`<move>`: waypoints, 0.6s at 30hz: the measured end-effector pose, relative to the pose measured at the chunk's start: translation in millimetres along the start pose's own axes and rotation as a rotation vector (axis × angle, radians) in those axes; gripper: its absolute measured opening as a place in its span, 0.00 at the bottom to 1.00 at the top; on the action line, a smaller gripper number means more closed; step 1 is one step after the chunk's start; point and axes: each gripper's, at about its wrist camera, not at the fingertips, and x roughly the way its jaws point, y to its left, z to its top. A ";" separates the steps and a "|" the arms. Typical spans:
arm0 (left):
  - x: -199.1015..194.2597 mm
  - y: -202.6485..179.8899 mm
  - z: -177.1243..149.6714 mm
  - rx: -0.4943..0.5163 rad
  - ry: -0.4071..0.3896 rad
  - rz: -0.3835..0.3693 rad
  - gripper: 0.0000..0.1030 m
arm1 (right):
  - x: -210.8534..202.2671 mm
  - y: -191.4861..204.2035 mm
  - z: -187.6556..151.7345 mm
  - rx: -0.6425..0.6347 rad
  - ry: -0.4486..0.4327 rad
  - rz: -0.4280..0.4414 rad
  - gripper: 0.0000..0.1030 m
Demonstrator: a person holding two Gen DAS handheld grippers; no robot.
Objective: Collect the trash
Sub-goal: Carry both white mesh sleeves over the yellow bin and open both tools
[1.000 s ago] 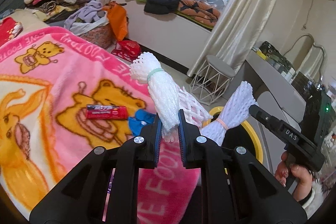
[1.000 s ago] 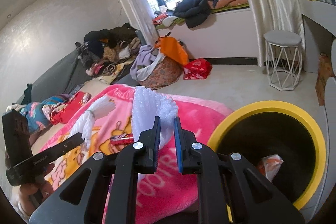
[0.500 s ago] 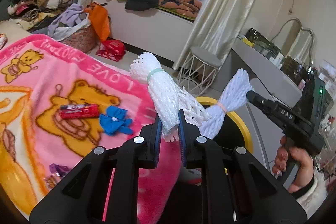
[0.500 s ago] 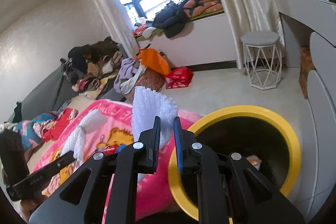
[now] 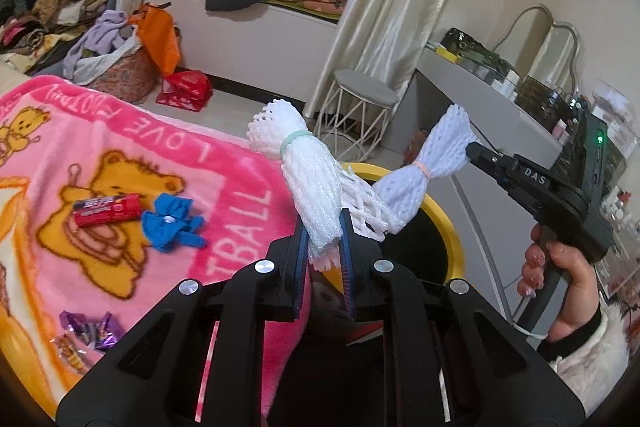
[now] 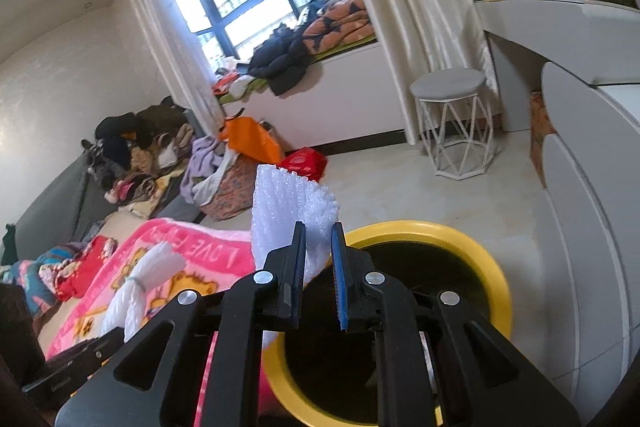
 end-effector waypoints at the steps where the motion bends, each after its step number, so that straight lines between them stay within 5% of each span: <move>1: 1.9 -2.9 -0.5 0.008 0.003 -0.004 0.10 | -0.7 -3.4 0.8 0.002 -0.005 -0.009 0.12; 18: 31.7 -40.9 -10.3 0.107 0.057 -0.056 0.10 | -8.3 -38.7 0.1 0.027 -0.062 -0.165 0.12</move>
